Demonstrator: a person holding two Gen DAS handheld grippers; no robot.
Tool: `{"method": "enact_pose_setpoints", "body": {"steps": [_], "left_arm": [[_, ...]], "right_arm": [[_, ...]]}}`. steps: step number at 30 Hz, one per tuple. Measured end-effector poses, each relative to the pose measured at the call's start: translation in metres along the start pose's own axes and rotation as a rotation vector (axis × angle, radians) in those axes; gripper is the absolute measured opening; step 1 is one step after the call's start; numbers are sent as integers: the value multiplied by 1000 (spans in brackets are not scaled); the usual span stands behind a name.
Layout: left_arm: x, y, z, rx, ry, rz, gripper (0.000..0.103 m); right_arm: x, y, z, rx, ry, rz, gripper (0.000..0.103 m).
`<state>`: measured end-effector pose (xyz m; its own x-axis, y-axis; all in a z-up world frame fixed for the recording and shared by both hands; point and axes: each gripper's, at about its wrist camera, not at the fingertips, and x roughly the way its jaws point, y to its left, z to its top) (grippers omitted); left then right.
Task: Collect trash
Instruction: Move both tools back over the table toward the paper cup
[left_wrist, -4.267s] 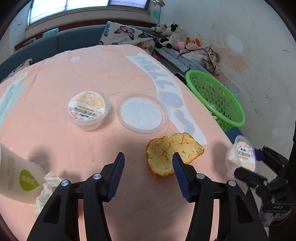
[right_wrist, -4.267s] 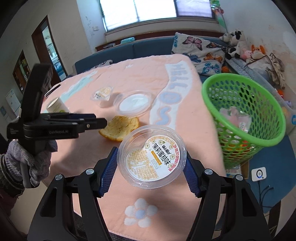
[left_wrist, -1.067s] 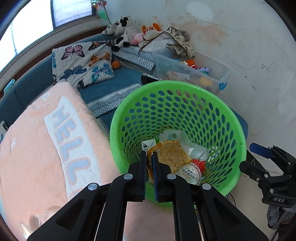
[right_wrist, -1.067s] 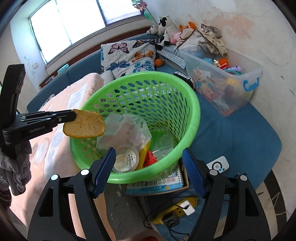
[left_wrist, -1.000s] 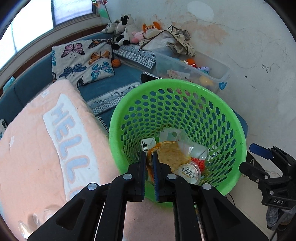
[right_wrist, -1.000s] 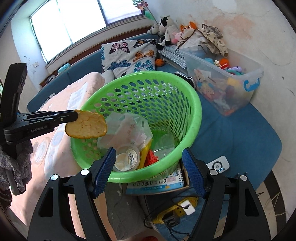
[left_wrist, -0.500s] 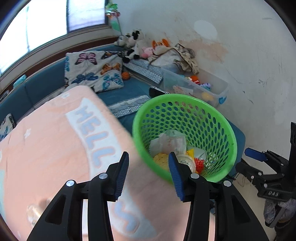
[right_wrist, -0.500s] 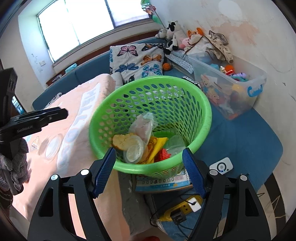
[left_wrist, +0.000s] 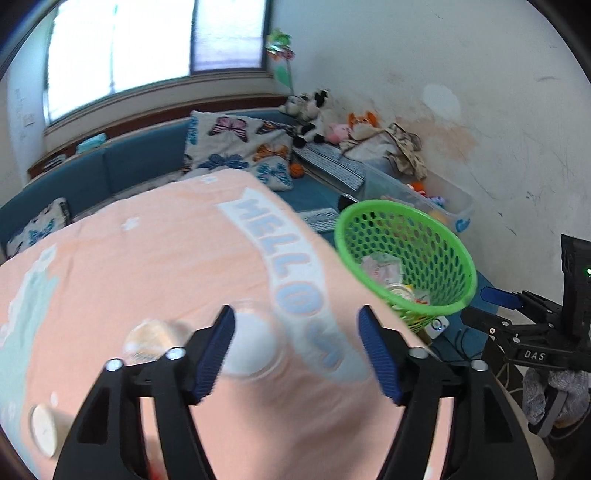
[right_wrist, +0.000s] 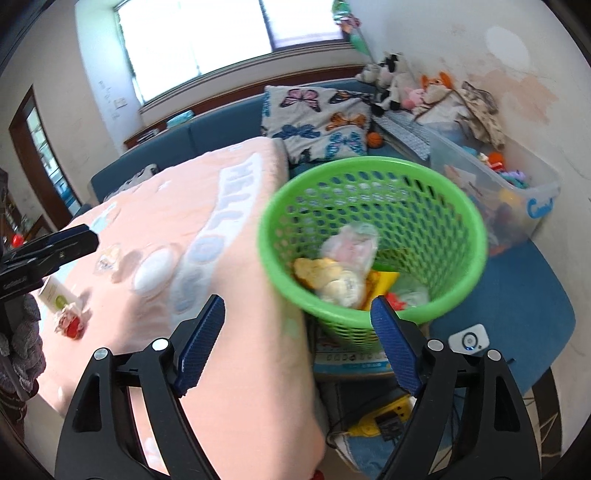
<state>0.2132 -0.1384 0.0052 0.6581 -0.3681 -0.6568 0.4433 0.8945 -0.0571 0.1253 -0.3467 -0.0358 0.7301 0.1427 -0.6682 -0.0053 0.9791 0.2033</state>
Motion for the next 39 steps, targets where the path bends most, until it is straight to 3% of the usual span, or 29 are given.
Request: {"method": "enact_pose_setpoints", "body": {"steps": [19, 39], "left_arm": [[-83, 110, -82, -141, -19, 271, 80], [-99, 159, -122, -257, 3, 335, 82]], "right_arm": [[53, 135, 3, -219, 86, 177, 82], [117, 240, 22, -385, 144, 294, 81]]}}
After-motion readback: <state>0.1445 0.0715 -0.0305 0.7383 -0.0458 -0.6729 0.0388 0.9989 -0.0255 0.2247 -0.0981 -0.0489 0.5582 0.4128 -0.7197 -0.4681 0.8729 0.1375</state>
